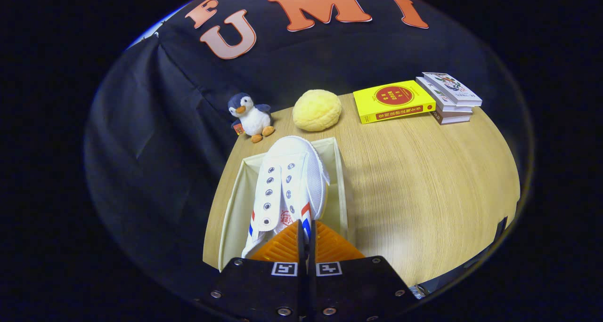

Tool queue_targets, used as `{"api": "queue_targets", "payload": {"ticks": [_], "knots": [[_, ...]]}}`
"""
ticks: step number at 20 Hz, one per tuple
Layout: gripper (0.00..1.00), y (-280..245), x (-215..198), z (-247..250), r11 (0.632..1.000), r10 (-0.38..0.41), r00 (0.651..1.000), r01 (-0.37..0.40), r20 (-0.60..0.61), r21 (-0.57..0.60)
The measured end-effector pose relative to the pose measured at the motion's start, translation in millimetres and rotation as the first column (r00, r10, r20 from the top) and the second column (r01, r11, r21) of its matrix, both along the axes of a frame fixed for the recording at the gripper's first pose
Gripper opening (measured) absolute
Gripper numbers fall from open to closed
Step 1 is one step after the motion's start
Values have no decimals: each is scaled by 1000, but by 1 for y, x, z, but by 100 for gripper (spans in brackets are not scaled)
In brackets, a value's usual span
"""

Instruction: Open the storage box then place both shoes into the box .Put the left shoe in first, then the right shoe, with the right side of both shoes facing outward in a uniform manner.

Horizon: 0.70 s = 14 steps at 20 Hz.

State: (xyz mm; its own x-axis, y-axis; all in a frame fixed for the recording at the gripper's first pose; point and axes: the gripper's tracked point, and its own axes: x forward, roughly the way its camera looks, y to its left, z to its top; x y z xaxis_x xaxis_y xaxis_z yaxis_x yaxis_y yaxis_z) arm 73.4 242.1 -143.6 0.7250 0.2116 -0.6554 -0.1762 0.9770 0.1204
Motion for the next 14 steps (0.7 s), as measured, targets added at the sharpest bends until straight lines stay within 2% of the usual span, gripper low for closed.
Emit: {"api": "queue_targets", "payload": {"ticks": [4,5,6,7,8,12,14], "knots": [[0,-13,10,-22,991,-33,999,31,-11,-127],[4,-12,10,-22,990,-24,1000,23,-5,-136],[6,0,11,-13,996,4,1000,-2,20,-95],[14,10,12,1,999,9,998,-7,56,-42],[15,10,13,13,1000,1,997,0,82,-14],[41,-11,15,47,999,-34,987,35,158,-4],[50,-27,10,62,998,-60,982,58,182,16]]}}
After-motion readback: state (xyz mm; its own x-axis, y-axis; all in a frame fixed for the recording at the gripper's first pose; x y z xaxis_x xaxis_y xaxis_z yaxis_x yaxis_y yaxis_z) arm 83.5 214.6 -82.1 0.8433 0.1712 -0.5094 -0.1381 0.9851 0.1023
